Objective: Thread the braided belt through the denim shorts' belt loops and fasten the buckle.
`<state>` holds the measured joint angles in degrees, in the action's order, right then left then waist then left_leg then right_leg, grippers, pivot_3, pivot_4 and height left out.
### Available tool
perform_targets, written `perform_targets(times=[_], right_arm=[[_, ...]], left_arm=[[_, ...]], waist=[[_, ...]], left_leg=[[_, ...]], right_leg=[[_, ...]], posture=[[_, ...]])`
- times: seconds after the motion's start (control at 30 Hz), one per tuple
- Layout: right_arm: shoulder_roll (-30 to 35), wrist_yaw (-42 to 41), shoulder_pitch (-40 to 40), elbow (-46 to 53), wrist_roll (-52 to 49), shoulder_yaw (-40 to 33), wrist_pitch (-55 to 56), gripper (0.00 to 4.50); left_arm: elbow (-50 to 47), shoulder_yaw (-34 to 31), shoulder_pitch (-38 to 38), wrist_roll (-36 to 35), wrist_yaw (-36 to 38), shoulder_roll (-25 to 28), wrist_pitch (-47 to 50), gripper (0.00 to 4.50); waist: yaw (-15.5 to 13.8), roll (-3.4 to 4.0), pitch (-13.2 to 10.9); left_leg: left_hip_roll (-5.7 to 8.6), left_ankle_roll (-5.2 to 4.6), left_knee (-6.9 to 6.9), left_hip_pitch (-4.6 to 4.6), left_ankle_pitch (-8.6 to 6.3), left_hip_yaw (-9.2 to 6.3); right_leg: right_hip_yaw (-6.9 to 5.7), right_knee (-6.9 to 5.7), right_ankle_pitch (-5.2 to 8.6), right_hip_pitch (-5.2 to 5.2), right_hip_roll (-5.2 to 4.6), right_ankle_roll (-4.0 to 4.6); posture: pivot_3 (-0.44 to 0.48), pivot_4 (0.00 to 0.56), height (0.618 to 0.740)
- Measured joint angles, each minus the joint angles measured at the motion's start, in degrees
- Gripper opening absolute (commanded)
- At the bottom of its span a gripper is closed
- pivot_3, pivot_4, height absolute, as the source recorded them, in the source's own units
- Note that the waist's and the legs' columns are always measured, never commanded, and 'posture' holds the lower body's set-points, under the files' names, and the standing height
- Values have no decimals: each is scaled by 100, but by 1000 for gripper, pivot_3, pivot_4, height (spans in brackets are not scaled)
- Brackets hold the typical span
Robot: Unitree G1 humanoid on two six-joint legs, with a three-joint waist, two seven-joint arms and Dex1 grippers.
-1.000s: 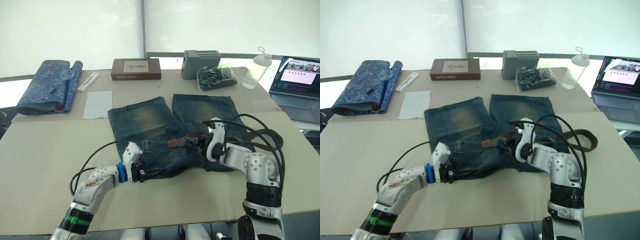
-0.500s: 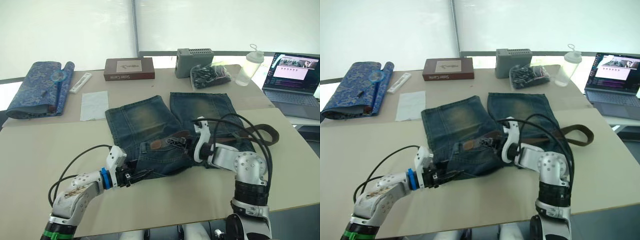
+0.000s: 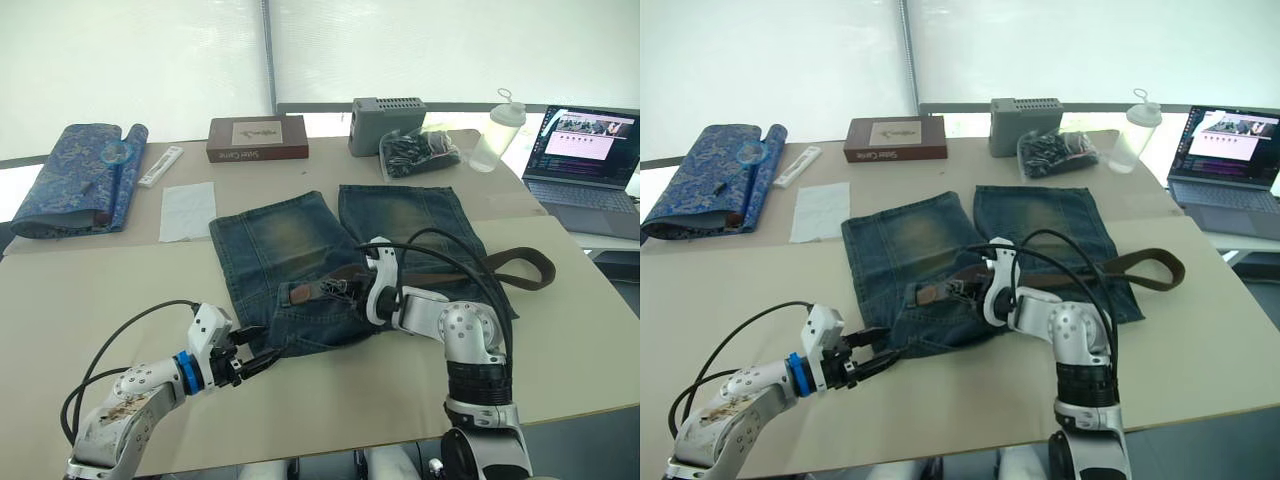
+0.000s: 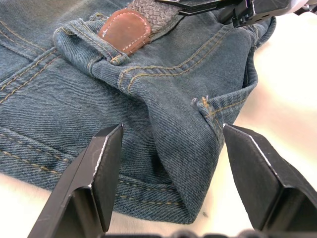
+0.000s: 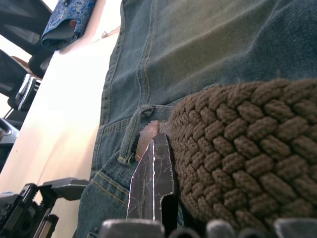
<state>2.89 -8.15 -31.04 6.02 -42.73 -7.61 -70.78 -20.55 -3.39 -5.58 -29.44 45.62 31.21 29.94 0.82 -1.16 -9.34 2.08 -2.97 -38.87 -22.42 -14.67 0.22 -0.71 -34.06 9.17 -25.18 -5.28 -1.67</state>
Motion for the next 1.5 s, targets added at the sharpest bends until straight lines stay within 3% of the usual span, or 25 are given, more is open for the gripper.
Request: perform_targets(times=[0.4,0.77,0.87,1.03,1.13,1.3,1.5], right_arm=[[-850,270,-78,-362,170,-98,82,0],[-858,25,-141,-746,147,177,169,0],[-863,15,-156,-842,111,188,210,0],[-868,-81,-204,-1061,-69,55,270,0],[-869,-393,-204,-1116,-167,103,307,0],[-863,-817,-207,-1165,160,1026,636,0],[-864,-866,-385,-1646,524,1336,1171,0]], left_arm=[[40,377,98,237,-9,-90,-133,3338],[36,243,-44,139,-86,-163,-158,3338],[-2,-137,-178,-321,-217,-251,123,3338],[114,-1664,-49,-2331,-953,-361,1434,3338],[306,-2049,61,-2926,-1314,-329,1910,3338],[470,-2082,117,-3168,-1622,-365,2156,3338],[450,-1805,47,-3063,-1636,-418,2129,3338]], waist=[[93,-1,1],[171,-3,5],[184,-5,6],[181,-16,13],[187,-15,12],[196,-16,12],[185,-20,15]], left_leg=[[-8,7,11,11,-4,0],[-14,17,15,21,-10,-1],[-26,22,16,26,-14,-2],[-43,25,14,38,-16,-5],[-43,30,15,37,-19,0],[-61,51,15,32,-31,0],[-84,60,14,67,-33,3]], right_leg=[[1,-4,5,-1,9,14],[0,-5,11,2,11,22],[-2,-7,15,3,17,29],[-3,-6,18,14,35,29],[2,-7,21,12,45,31],[11,-7,25,2,72,50],[11,-7,27,25,87,74]], posture=[[0,150,740],[0,150,740],[0,150,740],[0,150,740],[0,150,740],[0,150,740],[0,150,740]])
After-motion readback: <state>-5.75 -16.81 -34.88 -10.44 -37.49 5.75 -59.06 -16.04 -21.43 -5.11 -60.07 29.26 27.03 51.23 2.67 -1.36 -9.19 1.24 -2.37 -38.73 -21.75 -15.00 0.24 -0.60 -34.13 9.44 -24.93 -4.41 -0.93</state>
